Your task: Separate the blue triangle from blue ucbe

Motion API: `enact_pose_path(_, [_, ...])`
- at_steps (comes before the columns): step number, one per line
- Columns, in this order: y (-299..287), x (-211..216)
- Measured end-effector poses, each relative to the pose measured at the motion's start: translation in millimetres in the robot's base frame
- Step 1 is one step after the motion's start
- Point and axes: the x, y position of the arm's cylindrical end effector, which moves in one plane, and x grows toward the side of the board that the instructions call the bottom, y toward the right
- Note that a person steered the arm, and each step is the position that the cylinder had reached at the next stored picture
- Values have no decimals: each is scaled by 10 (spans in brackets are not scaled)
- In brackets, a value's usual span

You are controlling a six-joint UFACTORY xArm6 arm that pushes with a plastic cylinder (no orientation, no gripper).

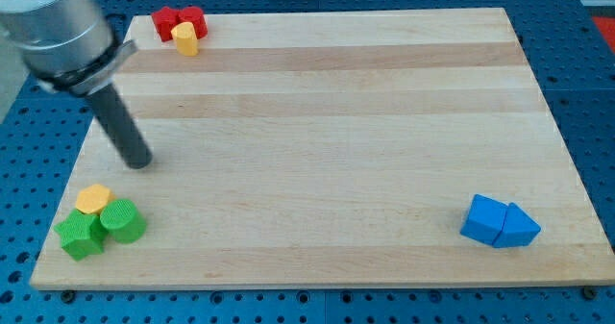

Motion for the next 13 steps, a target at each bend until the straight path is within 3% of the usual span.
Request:
enact_pose_path(3, [3005, -170])
enact_pose_path(5, [5107, 33])
enact_pose_path(6, [5493, 247])
enact_pose_path(7, [5495, 338])
enact_pose_path(9, [5491, 1107])
enact_pose_path(10, [5424, 1203])
enact_pose_path(13, [4209, 769])
